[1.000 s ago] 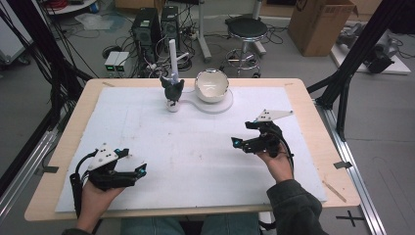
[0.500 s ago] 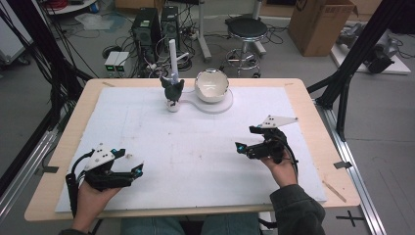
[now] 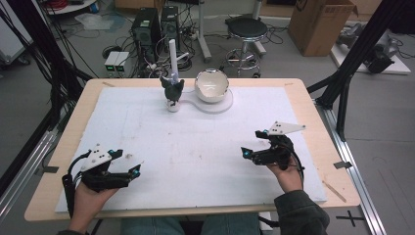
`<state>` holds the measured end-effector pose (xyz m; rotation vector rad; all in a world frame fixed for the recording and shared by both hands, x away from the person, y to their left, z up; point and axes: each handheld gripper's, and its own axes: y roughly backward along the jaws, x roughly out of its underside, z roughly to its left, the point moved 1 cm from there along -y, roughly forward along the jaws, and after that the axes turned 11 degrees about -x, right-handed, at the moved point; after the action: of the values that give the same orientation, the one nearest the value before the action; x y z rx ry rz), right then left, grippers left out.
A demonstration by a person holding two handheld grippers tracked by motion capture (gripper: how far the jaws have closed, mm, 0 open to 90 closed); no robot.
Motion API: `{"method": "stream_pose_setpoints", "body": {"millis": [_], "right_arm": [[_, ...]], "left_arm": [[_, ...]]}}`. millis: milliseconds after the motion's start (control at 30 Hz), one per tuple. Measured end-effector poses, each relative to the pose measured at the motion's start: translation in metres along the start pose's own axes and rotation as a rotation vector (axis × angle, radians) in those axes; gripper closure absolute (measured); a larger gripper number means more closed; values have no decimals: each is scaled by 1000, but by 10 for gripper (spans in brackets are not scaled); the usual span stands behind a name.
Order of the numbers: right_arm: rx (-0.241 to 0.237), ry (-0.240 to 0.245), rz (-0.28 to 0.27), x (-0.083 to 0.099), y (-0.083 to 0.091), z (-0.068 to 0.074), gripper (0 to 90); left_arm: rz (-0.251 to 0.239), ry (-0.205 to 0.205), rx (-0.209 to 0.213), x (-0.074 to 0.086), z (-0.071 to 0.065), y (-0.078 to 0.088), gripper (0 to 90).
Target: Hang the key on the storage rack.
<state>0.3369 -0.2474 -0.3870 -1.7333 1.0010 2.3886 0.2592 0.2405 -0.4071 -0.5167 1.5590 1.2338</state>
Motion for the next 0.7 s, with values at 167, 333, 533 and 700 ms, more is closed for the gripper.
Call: {"method": "stream_pose_setpoints", "body": {"millis": [167,333,533,700], "right_arm": [[12,0,4,7,5,1,118],[20,-16,-2,15,10,1,117],[26,-20,-14,22,15,-1,117],[36,-30,-26,28,21,0,117]], "left_arm": [[-2,0,3,0,0,0,167],[0,3,2,1,0,0,167],[2,5,4,2,1,0,167],[4,-1,7,3,1,-1,168]]}}
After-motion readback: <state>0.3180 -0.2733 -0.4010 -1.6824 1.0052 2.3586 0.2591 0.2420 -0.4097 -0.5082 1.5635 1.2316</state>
